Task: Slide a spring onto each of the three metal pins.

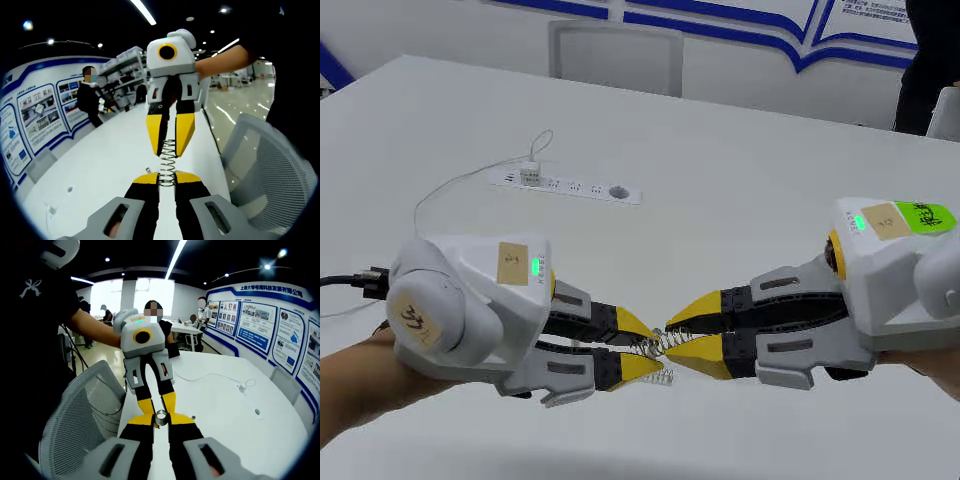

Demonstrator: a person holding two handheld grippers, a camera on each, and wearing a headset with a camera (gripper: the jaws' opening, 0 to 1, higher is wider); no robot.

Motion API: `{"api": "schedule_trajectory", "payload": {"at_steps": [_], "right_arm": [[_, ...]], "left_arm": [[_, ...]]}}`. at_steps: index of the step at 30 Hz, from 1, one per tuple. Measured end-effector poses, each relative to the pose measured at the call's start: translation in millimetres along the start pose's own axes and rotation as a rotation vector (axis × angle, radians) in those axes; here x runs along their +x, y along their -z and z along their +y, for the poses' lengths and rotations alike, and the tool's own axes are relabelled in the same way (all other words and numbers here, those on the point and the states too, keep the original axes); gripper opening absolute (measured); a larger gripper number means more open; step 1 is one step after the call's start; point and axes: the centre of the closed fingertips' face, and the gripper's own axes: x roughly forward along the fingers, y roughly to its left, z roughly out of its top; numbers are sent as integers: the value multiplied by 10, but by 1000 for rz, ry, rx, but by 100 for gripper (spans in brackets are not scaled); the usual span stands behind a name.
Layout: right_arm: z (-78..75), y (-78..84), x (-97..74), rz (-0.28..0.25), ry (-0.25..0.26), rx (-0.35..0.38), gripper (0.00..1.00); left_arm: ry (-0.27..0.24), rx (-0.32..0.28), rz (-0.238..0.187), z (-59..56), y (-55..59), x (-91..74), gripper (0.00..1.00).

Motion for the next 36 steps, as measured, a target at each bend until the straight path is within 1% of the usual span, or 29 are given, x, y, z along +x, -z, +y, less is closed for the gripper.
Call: {"api": "schedule_trajectory", "payload": {"at_steps": [1,5,11,16,20,23,27,29,32,33,36], "right_arm": [[-7,-12,3,-9,1,11,11],[-20,-21,28,-7,9,24,11],[2,-100,53,-38,-1,58,11],[6,-109,61,-32,-3,80,11],[3,-107,74,-18,8,79,10],[-1,-114,76,-15,19,64,10],[-31,-101,70,-10,33,64,10],[-37,-92,75,-6,36,69,10],[-45,-68,92,6,41,67,10],[-52,-64,94,7,44,67,10],[-88,-73,89,1,56,71,10]], "left_arm": [[-3,-3,-2,3,-1,-1,10],[-14,-18,-9,24,13,-1,10],[-9,-36,-26,-1,-13,24,10],[-9,-34,-25,-3,-18,37,10],[-12,-35,-17,4,-12,58,10],[-19,-31,-16,12,-12,66,10],[-33,-44,-15,34,0,64,10],[-28,-63,-13,28,9,63,11],[-31,-71,-4,36,34,62,11],[-35,-66,-3,41,37,60,11],[-47,-76,-8,68,46,46,12]]}}
